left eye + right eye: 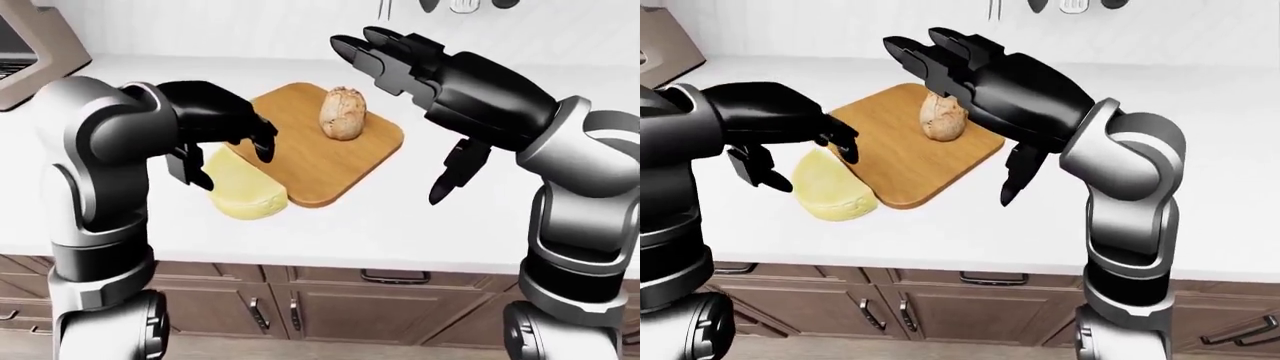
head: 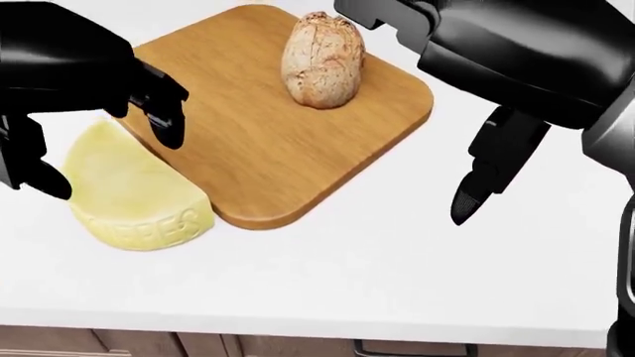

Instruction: Place the bread and cheese on the cutting board.

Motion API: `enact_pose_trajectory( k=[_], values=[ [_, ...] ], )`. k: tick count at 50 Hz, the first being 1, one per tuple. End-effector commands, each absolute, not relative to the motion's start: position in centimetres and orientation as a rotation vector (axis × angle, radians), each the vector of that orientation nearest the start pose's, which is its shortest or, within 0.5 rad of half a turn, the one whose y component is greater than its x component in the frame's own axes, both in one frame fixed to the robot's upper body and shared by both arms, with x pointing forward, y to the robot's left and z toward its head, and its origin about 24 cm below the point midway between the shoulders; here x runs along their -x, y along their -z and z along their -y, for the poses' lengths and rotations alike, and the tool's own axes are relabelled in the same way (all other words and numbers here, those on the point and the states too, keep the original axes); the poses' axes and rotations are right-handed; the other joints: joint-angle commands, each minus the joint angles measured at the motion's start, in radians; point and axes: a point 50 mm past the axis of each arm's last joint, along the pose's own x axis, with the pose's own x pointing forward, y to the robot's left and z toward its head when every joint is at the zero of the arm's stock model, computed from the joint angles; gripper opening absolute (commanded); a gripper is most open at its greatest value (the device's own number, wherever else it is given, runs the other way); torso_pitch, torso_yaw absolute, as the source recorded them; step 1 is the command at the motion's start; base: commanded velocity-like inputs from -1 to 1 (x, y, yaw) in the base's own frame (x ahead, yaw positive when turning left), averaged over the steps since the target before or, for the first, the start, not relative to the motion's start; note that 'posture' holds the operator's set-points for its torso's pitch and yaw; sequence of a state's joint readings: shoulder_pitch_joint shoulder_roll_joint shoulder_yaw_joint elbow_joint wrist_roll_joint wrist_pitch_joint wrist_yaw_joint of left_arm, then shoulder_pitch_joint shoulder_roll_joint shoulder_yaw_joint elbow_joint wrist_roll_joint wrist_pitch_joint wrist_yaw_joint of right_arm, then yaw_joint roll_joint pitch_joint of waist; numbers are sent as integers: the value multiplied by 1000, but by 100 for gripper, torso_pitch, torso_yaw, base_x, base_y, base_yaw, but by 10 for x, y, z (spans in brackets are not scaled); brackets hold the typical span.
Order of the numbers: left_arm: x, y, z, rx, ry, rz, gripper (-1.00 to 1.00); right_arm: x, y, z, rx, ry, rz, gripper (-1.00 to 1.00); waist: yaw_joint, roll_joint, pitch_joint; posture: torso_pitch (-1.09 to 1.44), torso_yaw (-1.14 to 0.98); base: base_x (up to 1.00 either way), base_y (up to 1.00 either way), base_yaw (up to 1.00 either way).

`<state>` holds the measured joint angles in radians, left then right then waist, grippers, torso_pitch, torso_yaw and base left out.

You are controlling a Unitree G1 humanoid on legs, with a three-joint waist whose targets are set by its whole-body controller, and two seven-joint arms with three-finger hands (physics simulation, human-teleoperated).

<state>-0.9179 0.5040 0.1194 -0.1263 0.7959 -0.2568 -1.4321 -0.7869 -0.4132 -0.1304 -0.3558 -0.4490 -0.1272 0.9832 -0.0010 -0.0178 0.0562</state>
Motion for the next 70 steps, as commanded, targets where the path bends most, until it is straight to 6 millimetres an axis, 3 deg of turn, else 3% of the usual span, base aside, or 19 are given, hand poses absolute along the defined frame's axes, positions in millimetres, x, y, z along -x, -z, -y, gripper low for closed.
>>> enact_pose_trajectory(
  k=[1, 7, 47, 56, 67, 69, 70],
  values=[
    [-290, -311, -157, -1791, 638, 193, 22, -257, -319, 135, 1316, -519, 826, 100, 0, 2, -28, 0, 0, 0, 0, 0],
    [-285, -313, -154, -1803, 657, 200, 37, -257, -317, 134, 1314, -522, 823, 100, 1, 1, -26, 0, 0, 0, 0, 0],
    [-294, -278, -154, -1776, 690, 175, 36, -257, -314, 135, 1303, -521, 823, 100, 0, 3, -32, 0, 0, 0, 0, 0],
    [-293, -272, -157, -1775, 693, 166, 7, -257, -315, 135, 1303, -520, 826, 100, -1, 3, -34, 0, 0, 0, 0, 0],
    [-291, -264, -159, -1765, 697, 159, 0, -256, -317, 136, 1301, -516, 824, 100, -2, 7, -36, 0, 0, 0, 0, 0],
    [-292, -264, -159, -1766, 695, 160, -7, -256, -318, 137, 1301, -515, 824, 100, -3, 7, -36, 0, 0, 0, 0, 0],
    [-292, -265, -159, -1765, 694, 164, -27, -256, -318, 137, 1301, -514, 827, 100, -3, 7, -36, 0, 0, 0, 0, 0]
  ],
)
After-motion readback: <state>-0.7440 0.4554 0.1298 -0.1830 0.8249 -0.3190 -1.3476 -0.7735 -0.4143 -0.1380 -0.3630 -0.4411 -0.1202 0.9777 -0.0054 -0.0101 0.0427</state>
